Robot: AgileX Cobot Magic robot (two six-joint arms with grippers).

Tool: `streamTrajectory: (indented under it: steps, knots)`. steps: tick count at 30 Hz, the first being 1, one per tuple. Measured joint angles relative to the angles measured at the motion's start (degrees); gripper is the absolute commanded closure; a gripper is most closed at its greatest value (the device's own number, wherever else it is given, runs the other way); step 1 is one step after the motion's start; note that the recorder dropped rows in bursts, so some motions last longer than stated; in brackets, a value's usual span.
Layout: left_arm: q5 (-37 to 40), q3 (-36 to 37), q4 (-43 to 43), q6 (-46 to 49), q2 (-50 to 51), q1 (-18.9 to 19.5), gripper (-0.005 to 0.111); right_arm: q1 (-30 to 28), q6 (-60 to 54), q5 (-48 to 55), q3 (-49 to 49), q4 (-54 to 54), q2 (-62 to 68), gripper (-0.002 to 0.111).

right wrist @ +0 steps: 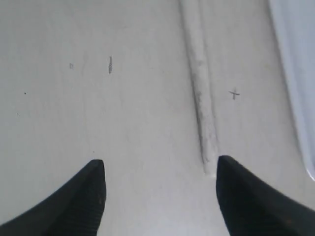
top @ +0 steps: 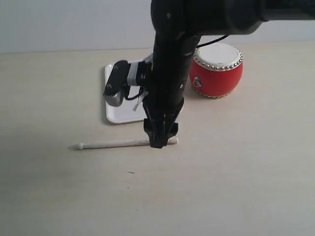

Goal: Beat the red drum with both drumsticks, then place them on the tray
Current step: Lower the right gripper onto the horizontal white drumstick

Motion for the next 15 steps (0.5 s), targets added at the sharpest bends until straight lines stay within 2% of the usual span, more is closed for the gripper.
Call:
streamTrajectory:
  steps: [6, 15]
  knots:
    - [2.79, 0.00, 0.00, -0.36, -1.27, 0.00, 0.107, 1.07, -2.24, 0.32, -1.73, 0.50, 7.06, 0.052]
    - [3.60, 0.00, 0.26, -0.57, -1.37, 0.00, 0.107, 1.17, -2.79, 0.42, -9.03, 0.86, 8.99, 0.052]
